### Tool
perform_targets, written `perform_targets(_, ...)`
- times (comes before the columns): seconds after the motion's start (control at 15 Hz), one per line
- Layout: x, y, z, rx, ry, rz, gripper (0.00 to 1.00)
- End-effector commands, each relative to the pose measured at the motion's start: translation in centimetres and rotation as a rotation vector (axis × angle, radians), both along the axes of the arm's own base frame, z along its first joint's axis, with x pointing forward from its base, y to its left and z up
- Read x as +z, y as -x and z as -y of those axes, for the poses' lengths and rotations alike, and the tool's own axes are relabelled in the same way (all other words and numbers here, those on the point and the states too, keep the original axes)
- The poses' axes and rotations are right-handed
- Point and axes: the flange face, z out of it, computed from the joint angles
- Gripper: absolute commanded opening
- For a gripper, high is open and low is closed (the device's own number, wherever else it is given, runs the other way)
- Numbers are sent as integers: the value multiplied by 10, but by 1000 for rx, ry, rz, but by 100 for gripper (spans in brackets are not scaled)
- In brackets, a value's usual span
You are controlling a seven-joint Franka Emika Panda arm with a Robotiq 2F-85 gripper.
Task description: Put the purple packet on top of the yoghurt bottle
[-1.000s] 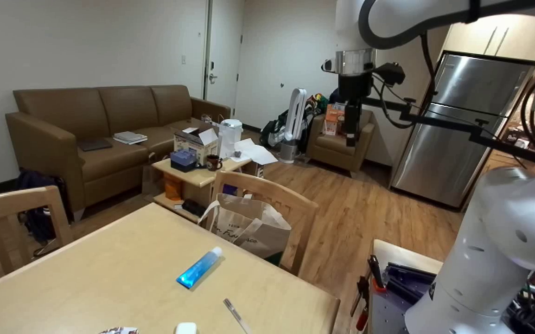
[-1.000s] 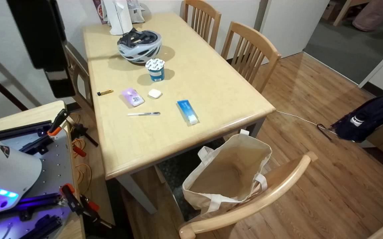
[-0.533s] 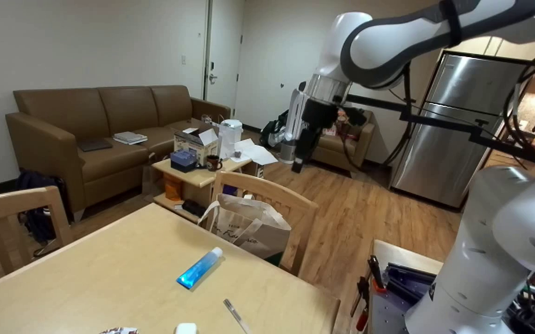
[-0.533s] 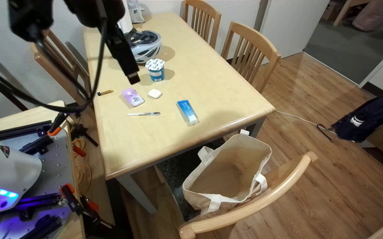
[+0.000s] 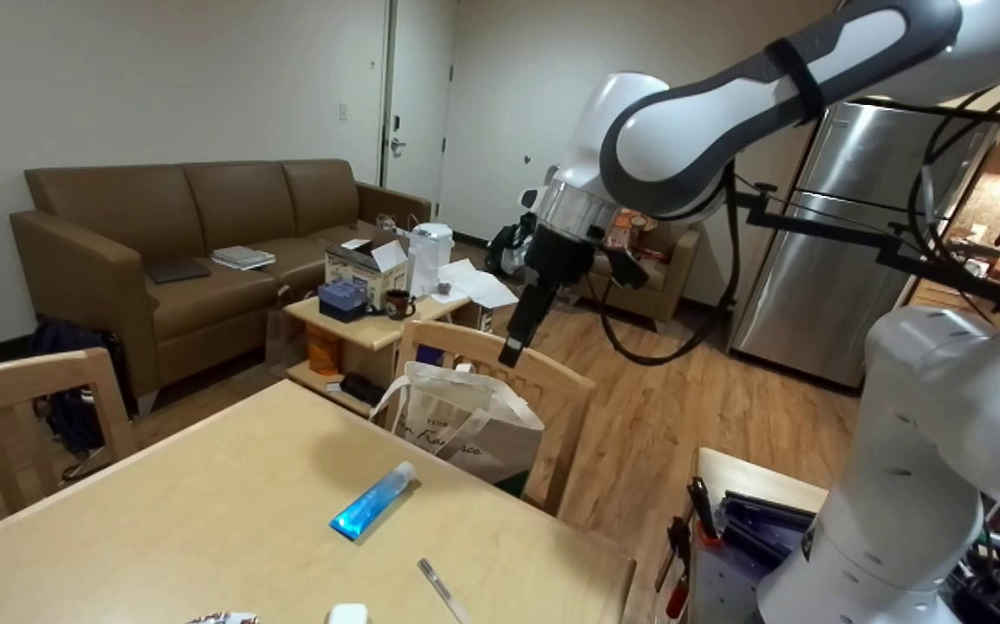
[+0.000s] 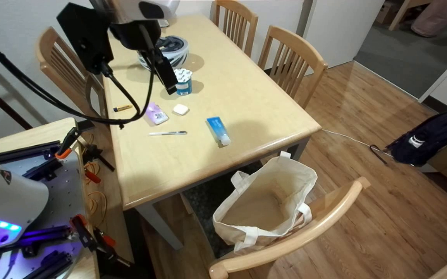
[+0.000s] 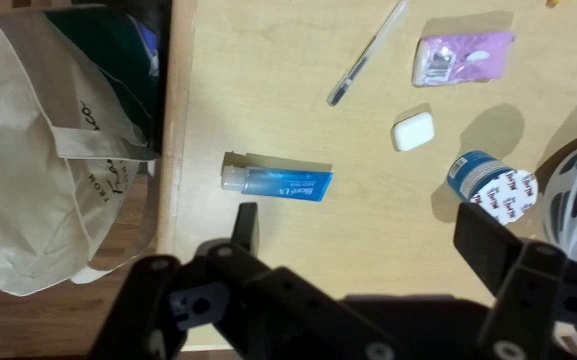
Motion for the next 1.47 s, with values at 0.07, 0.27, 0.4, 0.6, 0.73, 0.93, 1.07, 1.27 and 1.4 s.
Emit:
perform_targets(0.07,-14,-30,-35,242,-56,-31,100)
perform_targets(0.27,-31,-49,-67,399,-89,-16,100)
perform_targets(0.4,-23,-37,-64,362,-76,-14,100)
perform_targets(0.6,-37,-48,-71,425,-82,-31,100)
perform_targets(0.73,-37,-54,-78,568,-142,-38,100)
perform_targets(0.93,-50,-69,-96,720,-174,-34,100)
perform_targets(1.07,-62,-73,-108,828,-193,-39,100)
perform_targets(1.27,-60,-65,-111,812,-162,-52,100)
perform_targets(1.4,-62,-65,-111,812,-162,-56,100)
